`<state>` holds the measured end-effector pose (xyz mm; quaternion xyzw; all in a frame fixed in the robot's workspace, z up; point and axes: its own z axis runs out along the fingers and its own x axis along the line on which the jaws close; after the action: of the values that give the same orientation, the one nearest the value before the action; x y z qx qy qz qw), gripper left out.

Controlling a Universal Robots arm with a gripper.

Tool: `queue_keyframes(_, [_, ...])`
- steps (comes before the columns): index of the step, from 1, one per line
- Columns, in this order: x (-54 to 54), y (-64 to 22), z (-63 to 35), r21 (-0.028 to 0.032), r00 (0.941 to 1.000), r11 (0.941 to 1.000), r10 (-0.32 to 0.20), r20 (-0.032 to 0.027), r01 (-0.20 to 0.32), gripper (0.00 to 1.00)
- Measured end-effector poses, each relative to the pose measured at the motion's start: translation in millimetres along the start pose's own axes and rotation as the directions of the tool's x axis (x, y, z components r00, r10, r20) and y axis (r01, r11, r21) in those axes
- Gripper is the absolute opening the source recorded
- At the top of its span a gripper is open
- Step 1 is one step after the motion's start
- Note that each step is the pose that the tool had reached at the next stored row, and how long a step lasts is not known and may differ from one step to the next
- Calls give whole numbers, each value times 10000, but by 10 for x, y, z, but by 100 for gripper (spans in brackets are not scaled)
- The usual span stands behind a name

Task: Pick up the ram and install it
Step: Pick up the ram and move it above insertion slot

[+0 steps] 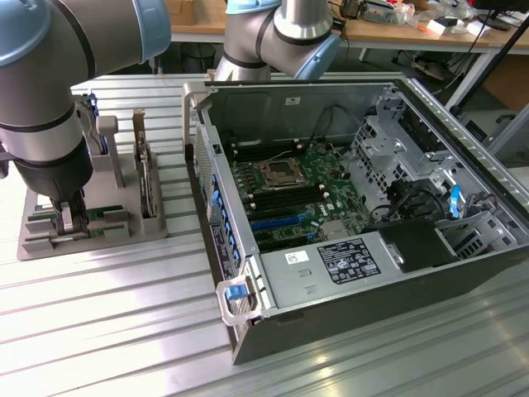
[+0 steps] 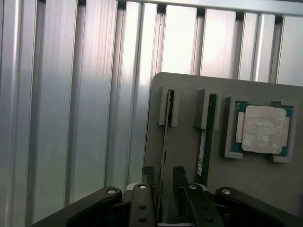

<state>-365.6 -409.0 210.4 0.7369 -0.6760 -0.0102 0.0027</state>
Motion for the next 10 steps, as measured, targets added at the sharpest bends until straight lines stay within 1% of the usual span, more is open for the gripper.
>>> queue_keyframes(5, [0, 15, 46, -2, 10000, 10000, -1, -1, 1, 30])
queue_keyframes(7, [-1, 15, 47, 0, 10000, 10000, 0, 0, 0, 30])
queue_keyframes(8, [-1, 15, 47, 0, 10000, 10000, 0, 0, 0, 29])
queue_keyframes(9, [-1, 15, 47, 0, 10000, 10000, 0, 0, 0, 16])
queue_keyframes(10, [-1, 15, 47, 0, 10000, 10000, 0, 0, 0, 13])
